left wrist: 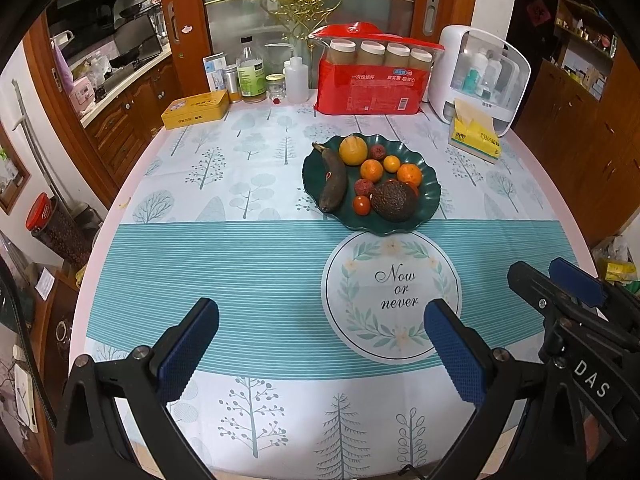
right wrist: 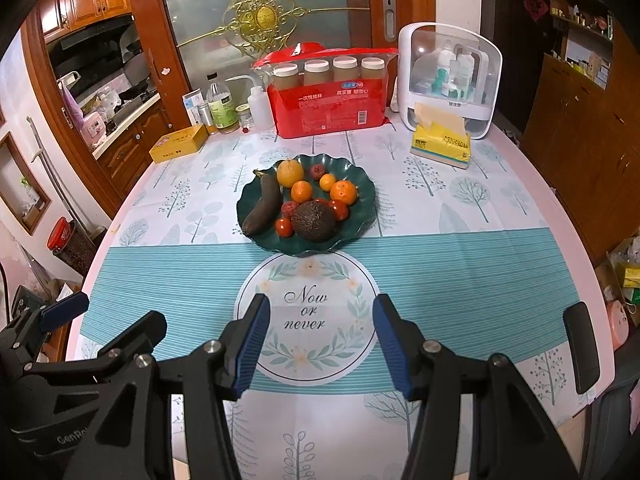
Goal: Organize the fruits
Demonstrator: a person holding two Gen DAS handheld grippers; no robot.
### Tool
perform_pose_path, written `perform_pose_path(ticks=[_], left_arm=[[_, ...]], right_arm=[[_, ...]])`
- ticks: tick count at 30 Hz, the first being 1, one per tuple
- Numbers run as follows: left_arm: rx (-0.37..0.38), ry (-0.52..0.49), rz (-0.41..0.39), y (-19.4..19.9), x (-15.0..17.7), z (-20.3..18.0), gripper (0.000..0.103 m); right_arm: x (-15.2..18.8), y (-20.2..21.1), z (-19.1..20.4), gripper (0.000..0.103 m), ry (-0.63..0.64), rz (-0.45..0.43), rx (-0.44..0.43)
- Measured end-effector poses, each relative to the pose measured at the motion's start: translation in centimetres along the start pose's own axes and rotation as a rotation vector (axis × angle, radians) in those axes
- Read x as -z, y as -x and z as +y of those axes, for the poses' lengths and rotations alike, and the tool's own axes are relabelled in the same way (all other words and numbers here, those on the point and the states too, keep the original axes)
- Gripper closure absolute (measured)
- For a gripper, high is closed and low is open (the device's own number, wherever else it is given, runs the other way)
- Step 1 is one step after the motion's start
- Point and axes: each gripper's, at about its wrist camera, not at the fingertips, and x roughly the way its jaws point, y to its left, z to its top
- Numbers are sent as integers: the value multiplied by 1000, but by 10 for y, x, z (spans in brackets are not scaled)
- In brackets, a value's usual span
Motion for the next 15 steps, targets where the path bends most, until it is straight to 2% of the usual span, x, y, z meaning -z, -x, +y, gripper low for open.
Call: perform_pose_path(ticks=[15], left_arm=[[1, -1, 2, -1, 0, -2, 1]], right_arm=[[0, -1, -1, 49, -2, 2, -1]])
